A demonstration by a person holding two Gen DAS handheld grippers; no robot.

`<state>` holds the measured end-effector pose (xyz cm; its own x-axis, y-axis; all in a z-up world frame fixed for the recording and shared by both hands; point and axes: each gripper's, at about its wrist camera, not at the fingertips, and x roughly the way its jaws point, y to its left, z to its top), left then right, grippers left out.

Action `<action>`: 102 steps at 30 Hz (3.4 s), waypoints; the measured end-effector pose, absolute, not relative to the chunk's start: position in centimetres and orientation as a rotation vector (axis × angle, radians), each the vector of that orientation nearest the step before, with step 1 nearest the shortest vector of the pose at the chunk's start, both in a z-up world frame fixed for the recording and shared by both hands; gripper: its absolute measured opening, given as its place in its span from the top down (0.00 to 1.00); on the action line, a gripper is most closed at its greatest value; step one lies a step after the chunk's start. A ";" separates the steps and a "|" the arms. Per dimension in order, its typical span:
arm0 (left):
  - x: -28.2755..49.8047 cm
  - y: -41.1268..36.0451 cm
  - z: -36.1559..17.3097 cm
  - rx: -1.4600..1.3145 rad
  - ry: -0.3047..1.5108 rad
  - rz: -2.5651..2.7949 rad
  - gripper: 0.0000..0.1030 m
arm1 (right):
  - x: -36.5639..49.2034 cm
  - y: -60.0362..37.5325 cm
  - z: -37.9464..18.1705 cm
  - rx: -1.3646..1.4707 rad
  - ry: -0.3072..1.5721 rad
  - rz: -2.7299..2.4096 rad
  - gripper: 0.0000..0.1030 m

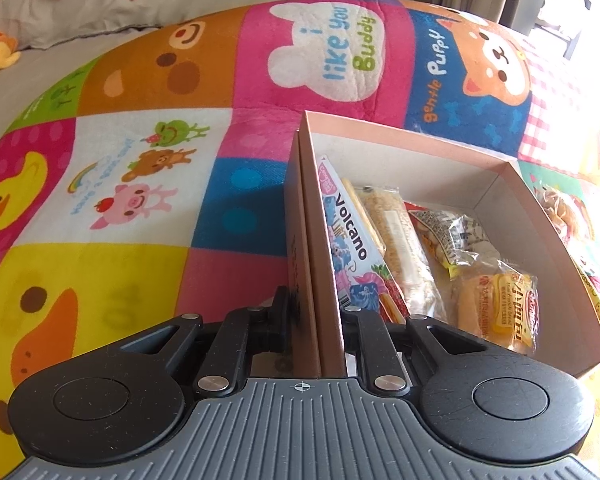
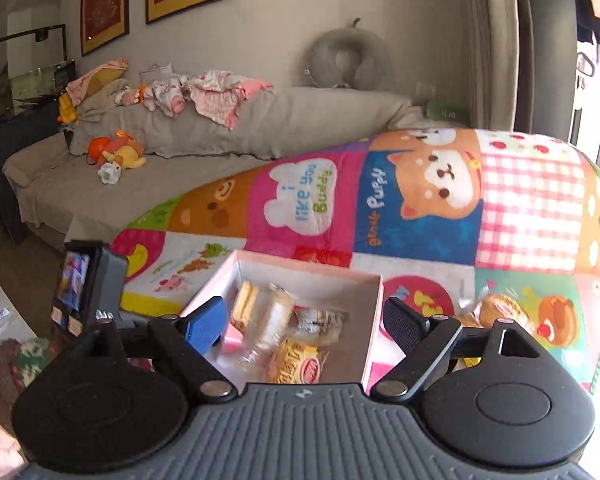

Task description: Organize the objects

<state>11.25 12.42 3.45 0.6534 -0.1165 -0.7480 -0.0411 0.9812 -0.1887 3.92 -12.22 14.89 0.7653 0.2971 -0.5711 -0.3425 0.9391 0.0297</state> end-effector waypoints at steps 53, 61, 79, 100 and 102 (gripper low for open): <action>10.9 12.4 3.7 -0.225 0.868 -0.013 0.84 | 12.9 -32.2 3.3 0.356 0.892 0.002 0.23; 10.9 12.4 3.6 -0.224 0.867 -0.017 0.84 | 5.1 -27.5 4.1 0.375 0.957 0.151 0.24; 10.9 12.4 3.6 -0.227 0.870 -0.018 0.84 | 18.8 -33.7 2.0 0.230 0.879 -0.146 0.57; 10.7 12.6 3.6 -0.238 0.874 -0.023 0.83 | 16.2 -27.7 3.7 0.019 0.855 0.056 0.29; 10.8 12.6 3.6 -0.236 0.874 -0.023 0.83 | 15.9 -28.2 4.6 0.031 0.830 0.042 0.29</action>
<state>10.77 12.56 3.60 0.6434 -0.1167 -0.7566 -0.0761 0.9737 -0.2149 15.86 -28.25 4.56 0.6744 0.0491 -0.7367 -0.0249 0.9987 0.0438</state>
